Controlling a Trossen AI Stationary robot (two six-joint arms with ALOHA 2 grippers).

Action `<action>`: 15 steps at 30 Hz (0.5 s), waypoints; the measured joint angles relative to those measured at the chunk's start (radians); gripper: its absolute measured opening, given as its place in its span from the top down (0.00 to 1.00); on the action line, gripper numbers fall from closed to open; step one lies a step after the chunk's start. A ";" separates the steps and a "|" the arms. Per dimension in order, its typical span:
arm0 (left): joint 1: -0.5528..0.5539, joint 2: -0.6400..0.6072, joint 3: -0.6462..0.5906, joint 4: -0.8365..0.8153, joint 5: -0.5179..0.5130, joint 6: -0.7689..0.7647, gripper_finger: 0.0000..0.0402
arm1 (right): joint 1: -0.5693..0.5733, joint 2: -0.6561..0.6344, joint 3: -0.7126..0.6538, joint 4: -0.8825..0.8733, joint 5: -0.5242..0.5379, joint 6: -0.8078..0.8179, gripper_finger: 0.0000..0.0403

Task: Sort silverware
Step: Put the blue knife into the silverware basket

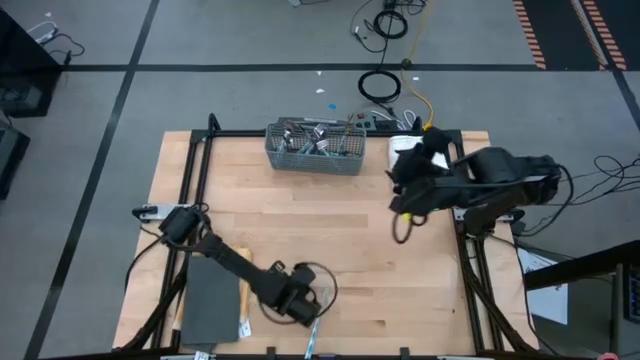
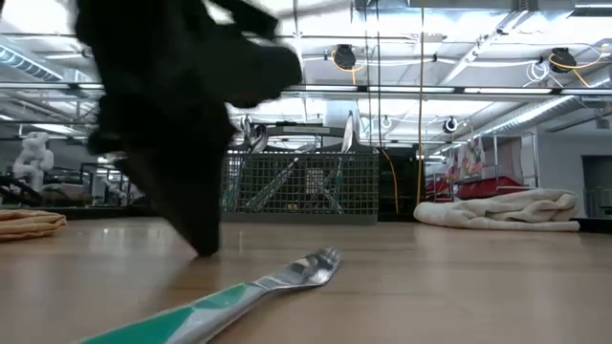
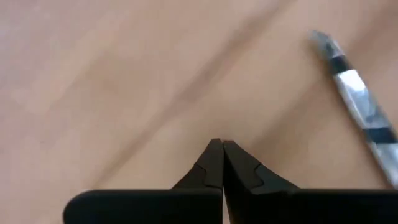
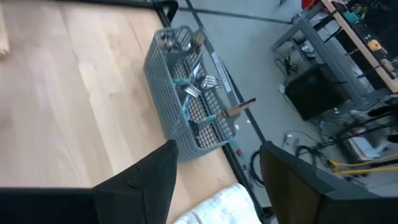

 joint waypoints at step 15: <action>0.062 -0.128 0.015 0.070 0.289 0.119 0.90 | 0.087 -0.082 0.000 -0.007 -0.011 0.034 0.50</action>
